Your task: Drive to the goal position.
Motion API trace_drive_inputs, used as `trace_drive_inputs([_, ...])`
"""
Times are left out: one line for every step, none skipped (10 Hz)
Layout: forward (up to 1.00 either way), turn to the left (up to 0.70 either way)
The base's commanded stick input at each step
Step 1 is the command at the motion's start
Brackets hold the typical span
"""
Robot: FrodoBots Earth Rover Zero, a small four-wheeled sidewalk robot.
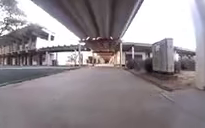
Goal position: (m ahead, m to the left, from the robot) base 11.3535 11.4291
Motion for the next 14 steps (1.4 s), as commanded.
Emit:
trace_drive_inputs([0.70,0.00])
trace_drive_inputs([0.70,0.00])
trace_drive_inputs([0.70,0.00])
trace_drive_inputs([0.70,0.00])
trace_drive_inputs([0.70,0.00])
trace_drive_inputs([0.70,0.00])
trace_drive_inputs([0.70,0.00])
trace_drive_inputs([0.70,0.00])
trace_drive_inputs([0.70,0.00])
trace_drive_inputs([0.70,0.00])
trace_drive_inputs([0.70,0.00])
trace_drive_inputs([0.70,0.00])
trace_drive_inputs([0.70,0.00])
trace_drive_inputs([0.70,0.00])
